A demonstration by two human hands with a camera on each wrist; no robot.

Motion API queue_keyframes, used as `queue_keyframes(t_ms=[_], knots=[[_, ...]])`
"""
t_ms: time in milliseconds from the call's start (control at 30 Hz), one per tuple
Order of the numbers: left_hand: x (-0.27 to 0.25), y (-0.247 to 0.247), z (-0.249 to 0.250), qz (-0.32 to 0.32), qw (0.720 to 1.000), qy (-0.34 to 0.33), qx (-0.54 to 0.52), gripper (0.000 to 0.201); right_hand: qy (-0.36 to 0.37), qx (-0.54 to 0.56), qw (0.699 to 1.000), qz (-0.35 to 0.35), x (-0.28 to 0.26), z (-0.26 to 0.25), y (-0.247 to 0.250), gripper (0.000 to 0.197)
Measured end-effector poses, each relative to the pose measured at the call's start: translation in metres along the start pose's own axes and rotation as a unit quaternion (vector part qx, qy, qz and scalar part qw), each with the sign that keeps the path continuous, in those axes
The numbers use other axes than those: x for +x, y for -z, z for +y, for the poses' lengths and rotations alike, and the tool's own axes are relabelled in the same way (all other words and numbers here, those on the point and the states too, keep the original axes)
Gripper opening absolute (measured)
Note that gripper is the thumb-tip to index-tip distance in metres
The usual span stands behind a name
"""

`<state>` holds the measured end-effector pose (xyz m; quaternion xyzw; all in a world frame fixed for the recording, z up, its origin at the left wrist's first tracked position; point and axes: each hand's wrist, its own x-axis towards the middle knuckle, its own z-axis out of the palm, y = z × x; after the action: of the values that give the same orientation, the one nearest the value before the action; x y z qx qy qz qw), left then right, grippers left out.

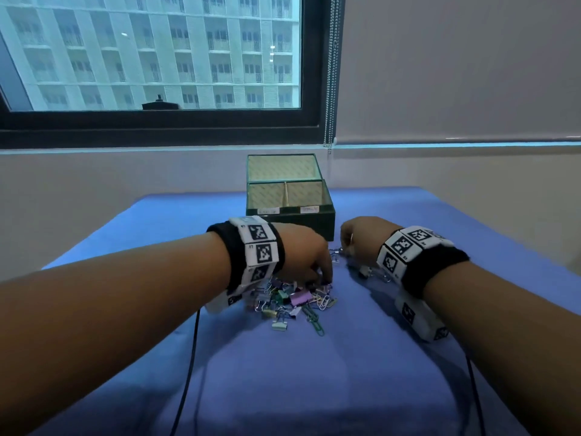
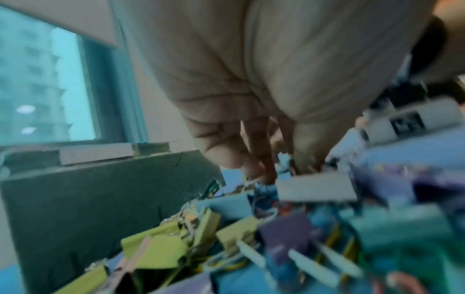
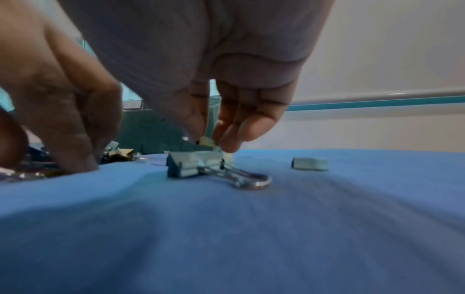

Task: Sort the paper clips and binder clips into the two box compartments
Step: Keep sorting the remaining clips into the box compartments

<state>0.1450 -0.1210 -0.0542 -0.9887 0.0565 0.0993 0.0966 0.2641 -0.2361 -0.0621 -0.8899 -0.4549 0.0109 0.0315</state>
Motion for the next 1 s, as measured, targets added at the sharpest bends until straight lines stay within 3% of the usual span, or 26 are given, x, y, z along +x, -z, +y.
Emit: queue_keyframes(t_ms=[133, 267, 367, 433, 567, 667, 800, 900, 1000], knots=[[-0.002, -0.003, 0.003, 0.028, 0.999, 0.011, 0.018, 0.02, -0.017, -0.007, 1.0, 0.01, -0.004, -0.001, 0.002, 0.014], [-0.013, -0.003, -0.005, 0.046, 0.998, 0.048, -0.015, 0.017, -0.026, -0.001, 0.999, -0.043, -0.001, -0.002, -0.004, 0.015], [-0.038, 0.002, -0.017, 0.114, 0.982, 0.116, -0.098, 0.011, 0.013, -0.002, 0.999, -0.044, 0.0, -0.002, -0.005, 0.003], [-0.056, 0.003, -0.023, 0.138, 0.967, 0.144, -0.156, 0.012, 0.048, 0.001, 0.999, -0.018, -0.003, -0.003, -0.003, 0.007], [-0.091, -0.013, -0.022, 0.07, 0.957, 0.166, -0.228, 0.014, 0.105, 0.097, 0.99, 0.016, -0.009, -0.011, 0.002, 0.011], [-0.1, -0.024, -0.019, 0.017, 0.961, 0.186, -0.202, 0.033, 0.129, 0.105, 0.985, -0.041, -0.01, -0.019, 0.002, 0.014], [-0.099, -0.018, -0.01, 0.03, 0.96, 0.229, -0.161, 0.016, 0.131, 0.065, 0.982, -0.119, -0.01, -0.02, -0.007, 0.032], [-0.098, -0.022, -0.008, 0.016, 0.963, 0.237, -0.13, 0.017, 0.119, 0.029, 0.989, -0.086, -0.006, -0.017, -0.01, 0.034], [-0.097, -0.024, -0.015, 0.025, 0.957, 0.267, -0.106, 0.004, 0.133, 0.052, 0.989, -0.037, -0.005, -0.015, -0.008, 0.027]])
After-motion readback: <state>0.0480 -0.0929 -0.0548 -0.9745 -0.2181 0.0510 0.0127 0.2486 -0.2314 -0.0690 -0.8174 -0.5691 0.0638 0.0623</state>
